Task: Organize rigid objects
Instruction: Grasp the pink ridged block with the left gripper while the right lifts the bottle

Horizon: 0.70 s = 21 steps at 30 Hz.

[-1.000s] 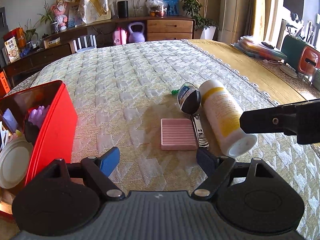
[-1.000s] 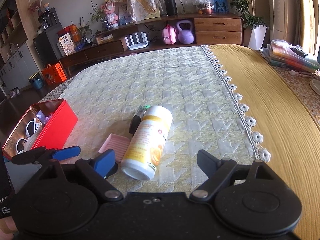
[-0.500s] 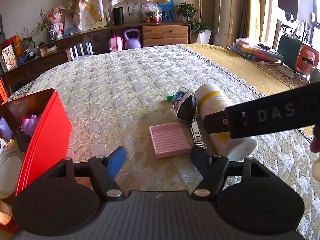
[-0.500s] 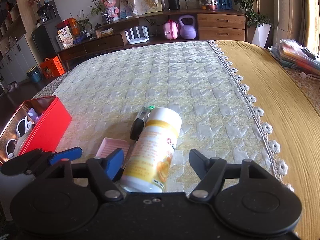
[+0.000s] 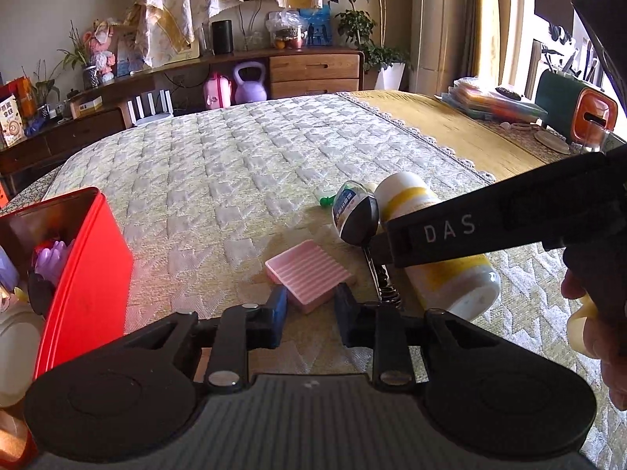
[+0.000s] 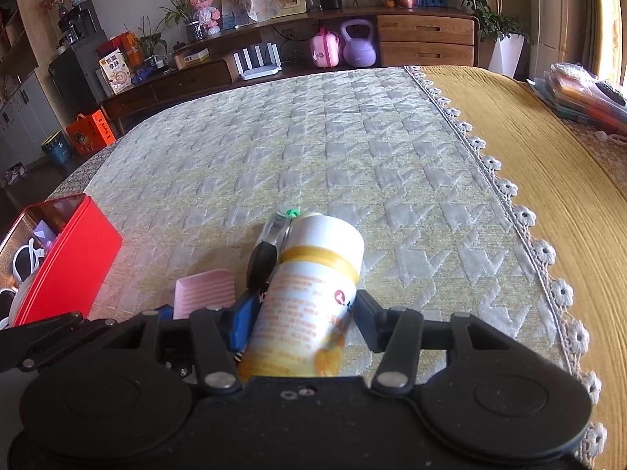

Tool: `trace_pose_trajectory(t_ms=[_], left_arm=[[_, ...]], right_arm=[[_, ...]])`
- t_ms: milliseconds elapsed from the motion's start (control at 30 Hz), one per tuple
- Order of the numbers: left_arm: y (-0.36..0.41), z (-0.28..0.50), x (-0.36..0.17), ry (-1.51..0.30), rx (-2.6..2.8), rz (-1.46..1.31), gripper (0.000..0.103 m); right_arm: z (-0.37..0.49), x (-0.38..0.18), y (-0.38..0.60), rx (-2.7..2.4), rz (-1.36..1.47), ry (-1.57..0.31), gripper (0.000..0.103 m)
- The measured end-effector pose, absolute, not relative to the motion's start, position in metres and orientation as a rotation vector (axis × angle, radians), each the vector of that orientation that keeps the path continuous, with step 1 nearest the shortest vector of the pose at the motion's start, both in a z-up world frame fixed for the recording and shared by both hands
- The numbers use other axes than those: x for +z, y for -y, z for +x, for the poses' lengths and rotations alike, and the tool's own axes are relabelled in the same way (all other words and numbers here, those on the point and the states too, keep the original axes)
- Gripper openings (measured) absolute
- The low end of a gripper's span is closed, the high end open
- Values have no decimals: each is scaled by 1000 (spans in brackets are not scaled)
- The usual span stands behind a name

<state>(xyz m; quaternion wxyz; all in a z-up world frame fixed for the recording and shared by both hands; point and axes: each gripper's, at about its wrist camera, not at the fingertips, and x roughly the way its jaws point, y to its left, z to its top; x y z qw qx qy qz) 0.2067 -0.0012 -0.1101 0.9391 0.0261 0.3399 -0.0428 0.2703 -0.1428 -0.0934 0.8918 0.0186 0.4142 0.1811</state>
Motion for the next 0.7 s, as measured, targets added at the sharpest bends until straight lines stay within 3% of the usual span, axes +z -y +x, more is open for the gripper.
trace_pose_trajectory(t_ms=[133,700], left_arm=[[-2,205,-110,-698,-87,42,14],[-11,200,-105,-738,-149,14,17]], right_arm=[[266,-92,144,388,41,-850,48],[230,-91,180,462,57,-857,47]])
